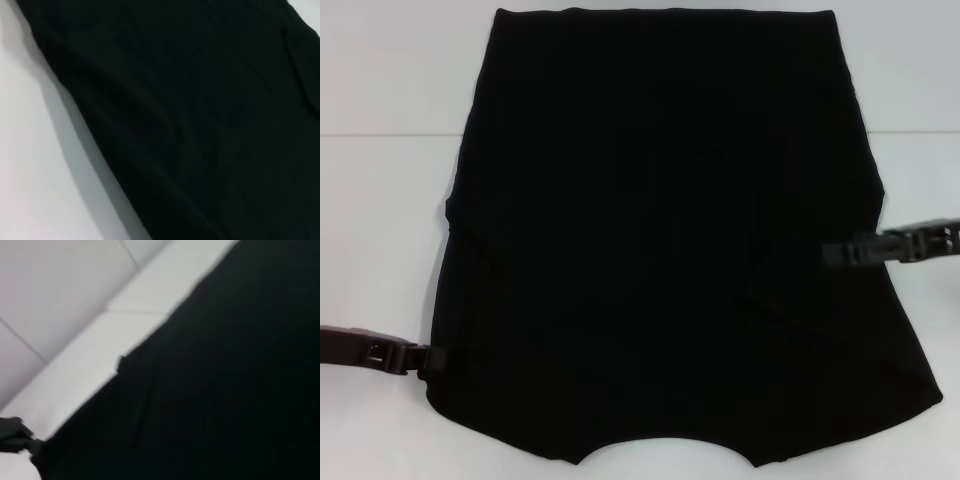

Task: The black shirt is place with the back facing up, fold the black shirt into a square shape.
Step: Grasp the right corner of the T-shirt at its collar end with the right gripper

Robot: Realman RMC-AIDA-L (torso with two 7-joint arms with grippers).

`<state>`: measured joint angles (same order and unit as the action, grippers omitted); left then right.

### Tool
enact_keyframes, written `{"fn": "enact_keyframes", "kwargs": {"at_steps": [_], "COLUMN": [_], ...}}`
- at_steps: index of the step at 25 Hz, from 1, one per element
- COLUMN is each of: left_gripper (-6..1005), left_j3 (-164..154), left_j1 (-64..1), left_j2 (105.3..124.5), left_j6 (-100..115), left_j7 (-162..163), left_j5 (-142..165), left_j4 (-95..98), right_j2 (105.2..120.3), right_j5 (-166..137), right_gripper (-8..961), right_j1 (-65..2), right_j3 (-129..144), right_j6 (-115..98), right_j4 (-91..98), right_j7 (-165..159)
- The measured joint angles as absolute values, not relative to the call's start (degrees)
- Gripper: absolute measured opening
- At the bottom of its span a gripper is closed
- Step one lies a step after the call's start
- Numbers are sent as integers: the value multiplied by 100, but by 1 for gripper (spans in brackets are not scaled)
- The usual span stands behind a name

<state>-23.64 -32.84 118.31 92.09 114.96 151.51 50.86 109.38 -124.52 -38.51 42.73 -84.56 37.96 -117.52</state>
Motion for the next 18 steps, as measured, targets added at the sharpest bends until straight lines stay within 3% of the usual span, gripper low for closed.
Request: {"fn": "enact_keyframes", "kwargs": {"at_steps": [8,18], "left_gripper": [-1,-2], "left_j3": [-2387,-2382], "left_j1": [-3305,-3306], "left_j2": [11823,11841], "left_j6": [9163,9157], "left_j7": [11483,11473], "left_j5": [15145,15097], "left_j4": [5057,5034], "right_j2": [10631,10588], "right_j5": [-13177,-13456], "right_gripper": [920,919], "right_j1": [-3732,-3456], "right_j3": [4240,4228], "right_j6": [-8653,-8830], "right_j4": [3784,3642], "right_j7": [-12684,-12891]}}
